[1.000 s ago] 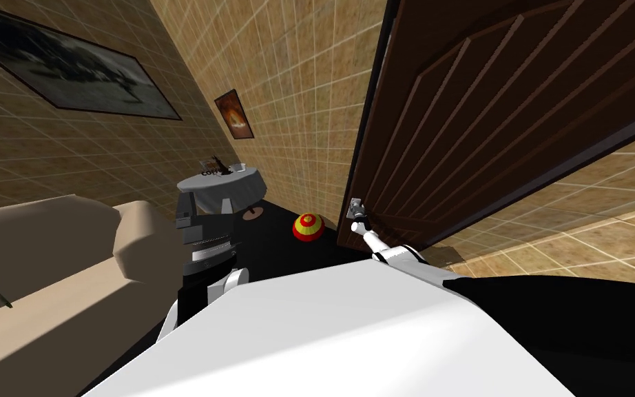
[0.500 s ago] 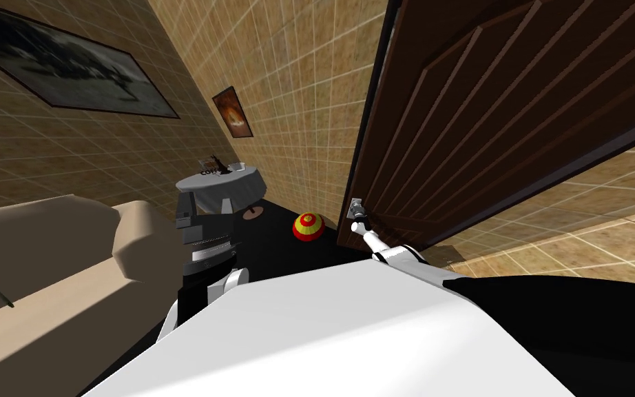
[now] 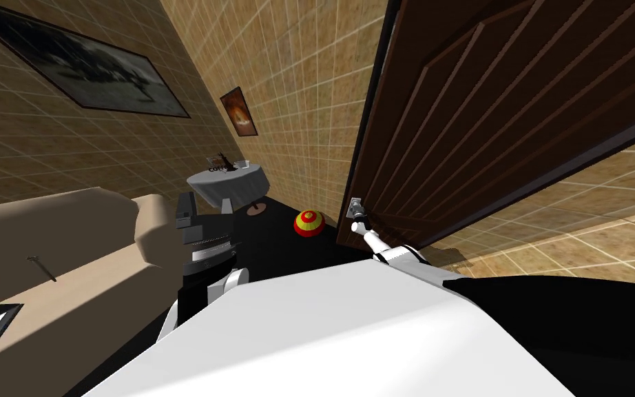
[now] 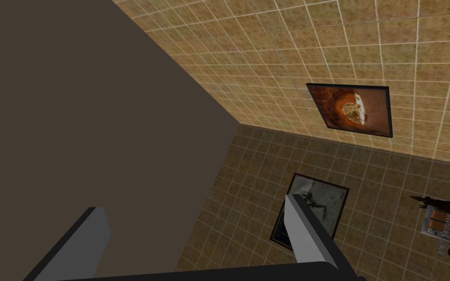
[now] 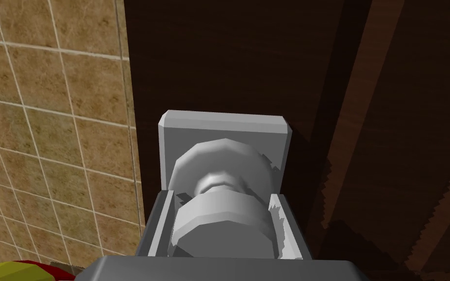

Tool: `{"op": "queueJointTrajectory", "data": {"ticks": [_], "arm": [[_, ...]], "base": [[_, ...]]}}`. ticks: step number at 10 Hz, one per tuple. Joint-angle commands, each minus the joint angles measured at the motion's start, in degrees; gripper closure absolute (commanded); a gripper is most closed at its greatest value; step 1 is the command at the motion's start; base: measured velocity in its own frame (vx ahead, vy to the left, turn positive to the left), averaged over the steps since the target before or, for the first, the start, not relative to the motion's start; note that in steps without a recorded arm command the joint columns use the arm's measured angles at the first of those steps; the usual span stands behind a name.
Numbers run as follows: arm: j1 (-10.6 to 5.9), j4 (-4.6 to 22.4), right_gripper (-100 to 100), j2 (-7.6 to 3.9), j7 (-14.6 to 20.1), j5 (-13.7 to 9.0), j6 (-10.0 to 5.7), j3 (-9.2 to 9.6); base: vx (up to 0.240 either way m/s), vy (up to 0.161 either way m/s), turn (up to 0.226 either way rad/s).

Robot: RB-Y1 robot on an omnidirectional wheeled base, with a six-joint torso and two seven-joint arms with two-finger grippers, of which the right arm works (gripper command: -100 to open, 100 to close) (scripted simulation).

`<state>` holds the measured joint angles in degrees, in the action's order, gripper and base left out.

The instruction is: Pull the door open

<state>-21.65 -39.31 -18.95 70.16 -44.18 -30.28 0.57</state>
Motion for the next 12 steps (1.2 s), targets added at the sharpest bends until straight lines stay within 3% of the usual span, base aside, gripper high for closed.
{"op": "queueJointTrajectory", "data": {"ticks": [1, 8, 12], "arm": [[0.15, -0.03, 100, -0.22, 1.2, 0.4, 0.4, 1.23], [1.05, -2.04, 100, -1.56, 4.91, 1.82, 1.6, 5.1], [0.99, -1.8, 100, -1.11, 5.49, 3.17, 2.02, 4.64]], "base": [[-0.225, -0.023, 0.094], [-0.205, -0.06, 0.103], [-0.181, -0.053, 0.117]]}}
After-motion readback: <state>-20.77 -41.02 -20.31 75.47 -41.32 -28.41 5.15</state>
